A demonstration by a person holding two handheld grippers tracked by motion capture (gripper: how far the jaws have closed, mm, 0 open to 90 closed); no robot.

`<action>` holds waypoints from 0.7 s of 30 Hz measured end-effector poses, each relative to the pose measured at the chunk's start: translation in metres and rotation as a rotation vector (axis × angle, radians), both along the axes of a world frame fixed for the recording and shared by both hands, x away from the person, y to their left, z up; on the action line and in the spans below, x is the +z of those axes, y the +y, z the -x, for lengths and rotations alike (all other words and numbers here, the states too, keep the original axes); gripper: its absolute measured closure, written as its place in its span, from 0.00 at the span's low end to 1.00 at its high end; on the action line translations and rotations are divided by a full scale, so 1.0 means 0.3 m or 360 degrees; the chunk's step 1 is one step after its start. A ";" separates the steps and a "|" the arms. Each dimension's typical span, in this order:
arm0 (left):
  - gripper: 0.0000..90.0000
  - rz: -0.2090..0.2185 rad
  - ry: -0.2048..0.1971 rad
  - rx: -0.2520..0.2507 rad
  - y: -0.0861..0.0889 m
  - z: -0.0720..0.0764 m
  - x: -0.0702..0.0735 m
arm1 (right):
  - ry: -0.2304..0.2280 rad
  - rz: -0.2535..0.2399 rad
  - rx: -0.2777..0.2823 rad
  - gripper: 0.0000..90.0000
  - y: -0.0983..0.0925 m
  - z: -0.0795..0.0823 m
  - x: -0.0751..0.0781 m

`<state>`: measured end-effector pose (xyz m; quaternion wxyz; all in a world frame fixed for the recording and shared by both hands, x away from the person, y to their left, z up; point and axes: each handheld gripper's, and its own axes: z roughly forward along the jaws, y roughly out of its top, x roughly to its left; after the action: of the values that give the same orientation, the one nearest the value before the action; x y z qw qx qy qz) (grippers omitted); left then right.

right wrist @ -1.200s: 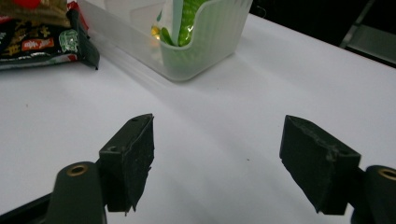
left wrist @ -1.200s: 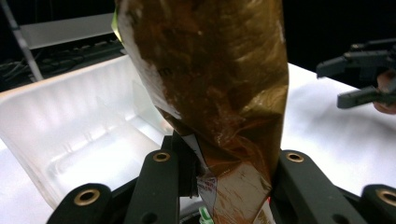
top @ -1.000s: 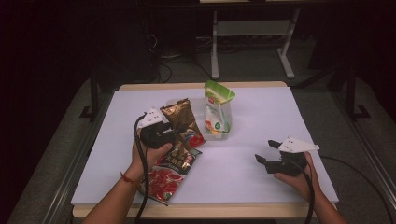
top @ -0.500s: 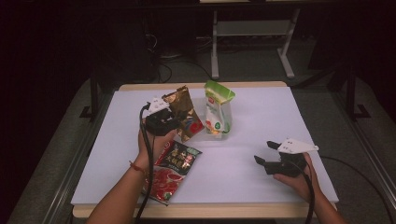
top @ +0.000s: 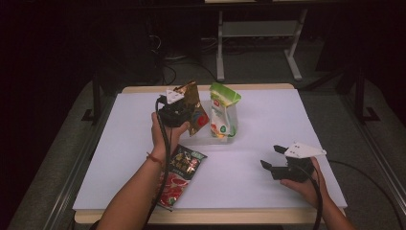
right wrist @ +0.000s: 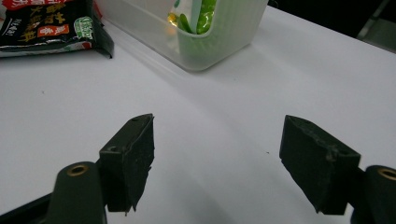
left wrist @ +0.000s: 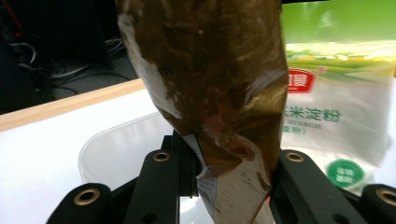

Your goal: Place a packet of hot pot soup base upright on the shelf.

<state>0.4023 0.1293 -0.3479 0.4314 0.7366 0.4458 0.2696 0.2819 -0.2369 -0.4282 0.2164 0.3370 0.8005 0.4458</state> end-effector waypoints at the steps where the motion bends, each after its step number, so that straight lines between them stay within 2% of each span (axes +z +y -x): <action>1: 0.78 -0.0016 -0.0002 0.0017 -0.008 -0.005 -0.001 | 0.0001 0.0003 0.0000 0.29 0.000 0.000 0.000; 3: 0.78 -0.0021 0.0024 0.0042 -0.021 -0.018 -0.004 | 0.0002 0.0011 0.0003 0.29 0.001 -0.001 -0.002; 4: 0.78 -0.0045 0.0020 0.0076 -0.028 -0.021 -0.003 | 0.0003 0.0016 0.0005 0.29 0.002 -0.002 -0.003; 6: 0.78 -0.0086 0.0019 0.0096 -0.042 -0.033 -0.001 | 0.0012 0.0024 0.0007 0.29 0.005 -0.001 -0.005; 8: 0.78 -0.0082 0.0054 0.0123 -0.053 -0.046 -0.002 | 0.0010 0.0036 0.0013 0.29 0.007 -0.001 -0.006; 12: 0.78 -0.0141 0.0046 0.0173 -0.086 -0.064 -0.019 | 0.0009 0.0044 0.0014 0.29 0.011 0.000 -0.005; 21: 0.78 -0.0062 0.0096 0.0167 -0.113 -0.080 -0.070 | 0.0012 0.0050 0.0029 0.29 0.014 0.002 -0.006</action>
<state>0.4262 0.0953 -0.3689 0.3885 0.7282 0.4913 0.2783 0.2815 -0.2327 -0.4299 0.2145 0.3279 0.8113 0.4338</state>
